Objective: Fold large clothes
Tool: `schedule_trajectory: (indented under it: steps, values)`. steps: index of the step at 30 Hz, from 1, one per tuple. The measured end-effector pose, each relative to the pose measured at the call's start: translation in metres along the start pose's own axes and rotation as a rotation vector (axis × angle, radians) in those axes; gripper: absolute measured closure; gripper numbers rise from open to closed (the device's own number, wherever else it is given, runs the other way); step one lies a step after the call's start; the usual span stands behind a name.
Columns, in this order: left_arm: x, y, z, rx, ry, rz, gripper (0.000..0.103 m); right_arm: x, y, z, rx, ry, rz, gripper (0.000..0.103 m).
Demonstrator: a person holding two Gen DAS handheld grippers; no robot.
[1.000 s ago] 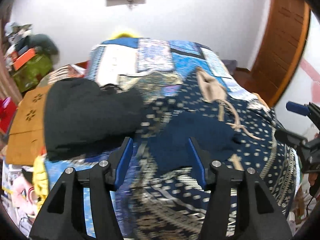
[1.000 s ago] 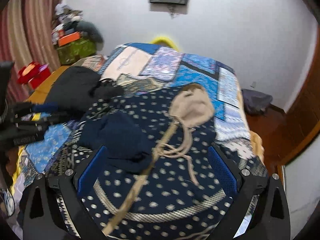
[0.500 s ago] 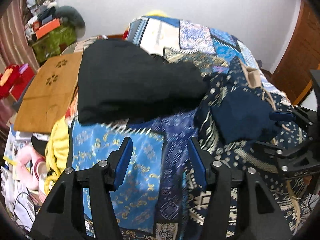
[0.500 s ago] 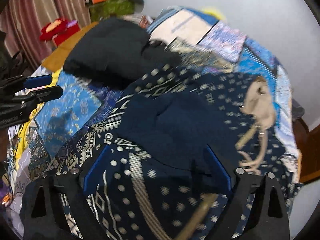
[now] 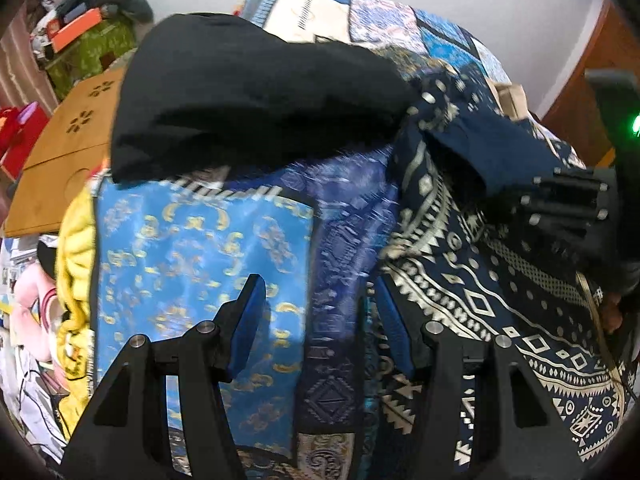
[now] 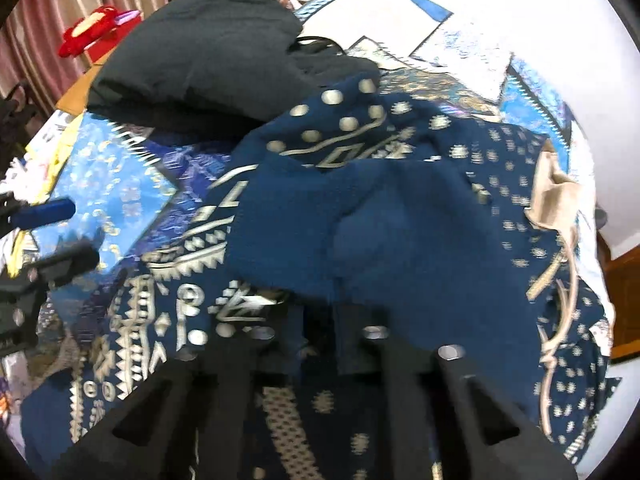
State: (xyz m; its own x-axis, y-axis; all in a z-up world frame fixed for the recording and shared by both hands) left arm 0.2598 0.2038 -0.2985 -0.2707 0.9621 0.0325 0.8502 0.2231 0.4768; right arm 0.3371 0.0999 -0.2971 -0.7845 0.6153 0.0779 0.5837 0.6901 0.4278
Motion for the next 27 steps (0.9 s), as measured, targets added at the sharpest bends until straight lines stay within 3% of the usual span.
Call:
schedule_trajectory:
  steps: [7, 13, 18, 24, 27]
  values:
    - [-0.028, 0.003, 0.011, 0.026, -0.011, 0.044, 0.047, -0.026, 0.017, -0.074, -0.189, 0.031, 0.099, 0.094]
    - [-0.035, 0.016, 0.019, 0.017, 0.035, 0.042, 0.047, -0.078, 0.035, -0.179, -0.431, 0.010, 0.213, 0.094]
    - [-0.036, 0.030, 0.031, 0.017, 0.068, 0.010, 0.047, -0.125, 0.022, -0.238, -0.574, 0.006, 0.343, 0.094]
    - [-0.017, 0.055, 0.027, -0.052, 0.129, -0.108, 0.047, -0.160, -0.020, -0.245, -0.585, -0.021, 0.472, 0.094]
    - [-0.004, 0.062, 0.027, -0.056, 0.094, -0.193, 0.043, -0.174, -0.050, -0.230, -0.544, -0.017, 0.537, 0.094]
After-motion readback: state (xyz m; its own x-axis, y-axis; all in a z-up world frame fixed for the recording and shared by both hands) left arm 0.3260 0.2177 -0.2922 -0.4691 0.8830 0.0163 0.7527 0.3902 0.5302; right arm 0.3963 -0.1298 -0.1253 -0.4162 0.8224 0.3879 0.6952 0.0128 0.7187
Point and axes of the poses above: each gripper's, at about its wrist camera, not at the fingertips, and z roughly the way its jaws point, x to its left, y to its top, the point moved 8 cm from there along z, roughly the way its jaws point, and after that the axes turned 9 degrees about y, right-handed, at the moved point
